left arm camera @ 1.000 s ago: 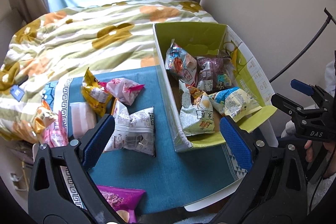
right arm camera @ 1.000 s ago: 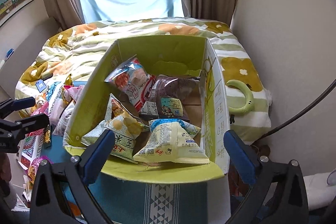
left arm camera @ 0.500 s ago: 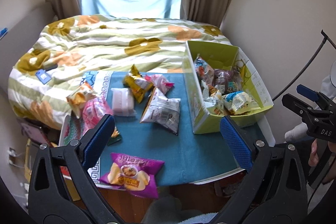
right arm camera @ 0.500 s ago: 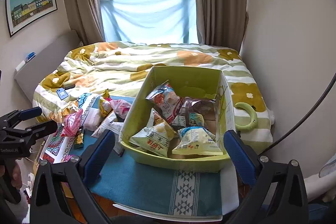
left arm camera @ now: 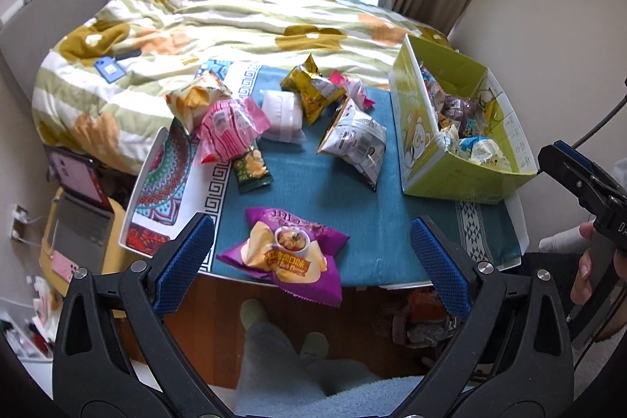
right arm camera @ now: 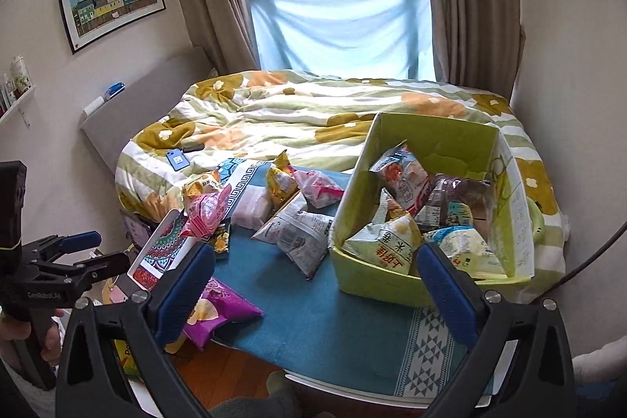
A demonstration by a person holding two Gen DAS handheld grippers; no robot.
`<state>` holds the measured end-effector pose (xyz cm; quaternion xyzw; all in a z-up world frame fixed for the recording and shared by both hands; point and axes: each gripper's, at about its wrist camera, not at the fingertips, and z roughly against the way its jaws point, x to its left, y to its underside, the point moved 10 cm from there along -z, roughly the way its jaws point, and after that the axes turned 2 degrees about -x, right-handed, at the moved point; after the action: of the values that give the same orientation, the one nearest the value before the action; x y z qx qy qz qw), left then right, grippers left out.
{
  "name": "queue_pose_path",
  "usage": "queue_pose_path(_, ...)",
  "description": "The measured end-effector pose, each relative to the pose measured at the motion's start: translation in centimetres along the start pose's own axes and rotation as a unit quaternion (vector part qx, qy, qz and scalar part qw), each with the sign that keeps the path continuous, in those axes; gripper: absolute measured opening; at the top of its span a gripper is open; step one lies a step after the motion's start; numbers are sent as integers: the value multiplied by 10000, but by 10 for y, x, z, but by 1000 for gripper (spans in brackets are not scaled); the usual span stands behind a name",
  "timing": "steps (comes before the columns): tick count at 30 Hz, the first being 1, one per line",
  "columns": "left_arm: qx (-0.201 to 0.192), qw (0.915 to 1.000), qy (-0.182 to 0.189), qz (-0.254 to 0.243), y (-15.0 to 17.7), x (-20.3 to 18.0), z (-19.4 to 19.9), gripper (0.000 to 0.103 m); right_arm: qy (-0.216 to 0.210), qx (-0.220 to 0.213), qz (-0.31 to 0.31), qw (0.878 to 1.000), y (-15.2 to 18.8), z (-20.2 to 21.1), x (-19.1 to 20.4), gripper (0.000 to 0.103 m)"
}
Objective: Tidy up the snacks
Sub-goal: 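Grasp the purple potato chip bag with the left gripper while the right grasps a white chip bag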
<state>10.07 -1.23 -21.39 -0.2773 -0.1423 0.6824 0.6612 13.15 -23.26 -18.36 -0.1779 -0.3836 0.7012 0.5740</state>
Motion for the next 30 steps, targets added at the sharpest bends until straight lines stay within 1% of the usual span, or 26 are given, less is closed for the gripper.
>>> queue_pose_path(5, 580, 9981, 190, -19, 23, 9, -38, 100, -67, 131, -48, 9999, 5, -19, 12, 103)
queue_pose_path(9, 1103, 9934, 266, -140, 39, 18, -75, 100, -24, 225, -115, 9997, 6, -37, 24, 103)
queue_pose_path(13, 1614, 9857, 438, -199, 53, 26, -110, 100, 58, 327, -235, 9992, 3, -58, 33, 103)
queue_pose_path(17, 2111, 9749, 631, -308, 67, 27, -138, 100, 232, 491, -206, 9983, 3, -83, 44, 103)
queue_pose_path(21, 2355, 9681, 733, -441, 74, 26, -156, 100, 352, 693, -181, 9968, 5, -109, 55, 103)
queue_pose_path(25, 2623, 9601, 885, -391, 81, 30, -176, 100, 453, 975, 113, 9941, 8, -140, 67, 103)
queue_pose_path(28, 2675, 9587, 875, -410, 84, 36, -186, 100, 573, 1207, 438, 9901, 10, -170, 74, 103)
queue_pose_path(30, 2666, 9580, 997, -343, 83, 38, -189, 100, 686, 1366, 669, 9860, 13, -191, 76, 103)
